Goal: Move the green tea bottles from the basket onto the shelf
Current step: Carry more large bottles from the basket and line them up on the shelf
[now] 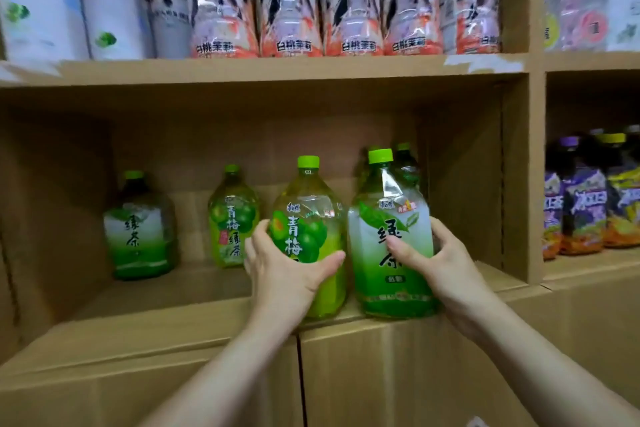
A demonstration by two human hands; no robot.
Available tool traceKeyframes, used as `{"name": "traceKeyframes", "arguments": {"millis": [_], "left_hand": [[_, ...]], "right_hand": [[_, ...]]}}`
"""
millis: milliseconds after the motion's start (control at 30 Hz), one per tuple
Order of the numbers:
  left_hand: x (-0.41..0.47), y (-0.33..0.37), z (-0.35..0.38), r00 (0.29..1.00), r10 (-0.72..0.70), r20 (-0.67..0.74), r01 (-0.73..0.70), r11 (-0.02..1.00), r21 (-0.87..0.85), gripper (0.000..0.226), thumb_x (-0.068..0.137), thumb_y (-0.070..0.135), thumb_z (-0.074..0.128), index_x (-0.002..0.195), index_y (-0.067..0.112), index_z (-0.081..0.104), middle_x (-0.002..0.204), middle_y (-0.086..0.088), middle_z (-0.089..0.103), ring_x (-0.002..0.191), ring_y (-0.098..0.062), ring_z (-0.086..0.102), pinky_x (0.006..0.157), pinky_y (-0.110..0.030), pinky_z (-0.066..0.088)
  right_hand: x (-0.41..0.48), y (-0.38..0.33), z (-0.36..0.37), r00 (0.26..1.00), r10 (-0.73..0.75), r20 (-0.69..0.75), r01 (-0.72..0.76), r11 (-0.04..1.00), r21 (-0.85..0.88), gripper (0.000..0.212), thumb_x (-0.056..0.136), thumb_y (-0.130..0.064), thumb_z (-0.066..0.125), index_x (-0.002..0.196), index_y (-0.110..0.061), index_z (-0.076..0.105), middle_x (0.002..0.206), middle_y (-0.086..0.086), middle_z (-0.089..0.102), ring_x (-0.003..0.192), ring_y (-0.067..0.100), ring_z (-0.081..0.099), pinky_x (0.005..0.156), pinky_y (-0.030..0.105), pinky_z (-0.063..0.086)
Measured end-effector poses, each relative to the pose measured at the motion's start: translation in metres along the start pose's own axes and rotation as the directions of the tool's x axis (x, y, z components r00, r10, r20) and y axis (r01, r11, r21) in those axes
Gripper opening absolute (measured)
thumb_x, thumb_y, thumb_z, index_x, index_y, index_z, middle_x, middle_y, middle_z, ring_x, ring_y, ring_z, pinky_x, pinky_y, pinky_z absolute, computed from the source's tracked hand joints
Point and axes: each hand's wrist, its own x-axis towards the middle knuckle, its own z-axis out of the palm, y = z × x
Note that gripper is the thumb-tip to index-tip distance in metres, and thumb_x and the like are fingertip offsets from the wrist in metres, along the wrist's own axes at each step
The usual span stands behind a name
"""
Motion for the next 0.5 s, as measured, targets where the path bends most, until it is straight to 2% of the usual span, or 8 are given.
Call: {"name": "traceKeyframes", "arguments": {"millis": [133,233,300,400,467,500], "left_hand": [[0.004,-0.005,-0.006,0.99,-0.024,0.141,0.02,0.999,0.033,0.133,0.05,0.056,0.083,0.149,0.02,0.002,0.151,-0.005,0.016,0.141,-0.023,0.017,0.115,-0.039,0.019],[0.013,-0.007,-0.024,0.955,-0.043,0.293,0.039,0.999,0.018,0.135,0.05,0.053,0.084,0.15,0.024,-0.001,0.154,-0.002,0.016,0.142,-0.019,0.018,0.114,-0.037,0.02],[0.019,-0.01,-0.034,0.924,-0.049,0.379,0.05,0.999,0.008,0.136,0.046,0.054,0.085,0.15,0.026,0.002,0.153,0.001,0.022,0.139,-0.016,0.025,0.115,-0.036,0.023],[0.021,-0.011,-0.037,0.923,-0.024,0.384,-0.006,0.997,0.076,0.134,0.045,0.057,0.084,0.151,0.024,0.007,0.151,0.001,0.027,0.137,-0.015,0.029,0.115,-0.034,0.023],[0.016,-0.007,-0.033,0.945,0.028,0.325,-0.082,0.985,0.154,0.129,0.052,0.054,0.083,0.15,0.019,0.006,0.151,-0.002,0.025,0.137,-0.017,0.027,0.111,-0.028,0.022],[0.014,-0.005,-0.03,0.954,0.057,0.294,-0.117,0.975,0.189,0.128,0.054,0.055,0.082,0.15,0.019,0.005,0.151,-0.003,0.024,0.137,-0.019,0.027,0.11,-0.028,0.023]], "right_hand": [[0.017,0.006,-0.01,0.994,0.038,0.106,-0.034,0.999,-0.037,0.059,0.064,-0.033,0.085,0.117,-0.022,0.061,0.109,0.006,0.074,0.098,0.024,0.072,0.084,0.045,0.057],[0.025,0.0,-0.02,0.972,0.102,0.213,-0.088,0.993,-0.075,0.047,0.072,-0.026,0.072,0.116,-0.02,0.058,0.107,0.004,0.074,0.095,0.019,0.072,0.073,0.028,0.059],[0.028,-0.003,-0.025,0.959,0.132,0.251,-0.108,0.988,-0.106,0.044,0.073,-0.023,0.066,0.116,-0.018,0.057,0.106,0.003,0.075,0.095,0.018,0.072,0.07,0.023,0.058],[0.027,-0.006,-0.025,0.972,0.094,0.214,-0.062,0.986,-0.153,0.048,0.074,-0.022,0.067,0.12,-0.017,0.056,0.108,0.0,0.074,0.098,0.016,0.071,0.071,0.021,0.057],[0.022,-0.008,-0.021,0.993,0.01,0.116,0.024,0.957,-0.289,0.062,0.078,-0.022,0.071,0.135,-0.022,0.047,0.122,-0.008,0.066,0.113,0.013,0.062,0.087,0.022,0.05],[0.018,-0.011,-0.019,0.997,-0.077,0.01,0.074,0.899,-0.431,0.071,0.08,-0.022,0.073,0.142,-0.024,0.038,0.131,-0.008,0.056,0.119,0.01,0.053,0.095,0.024,0.042]]}}
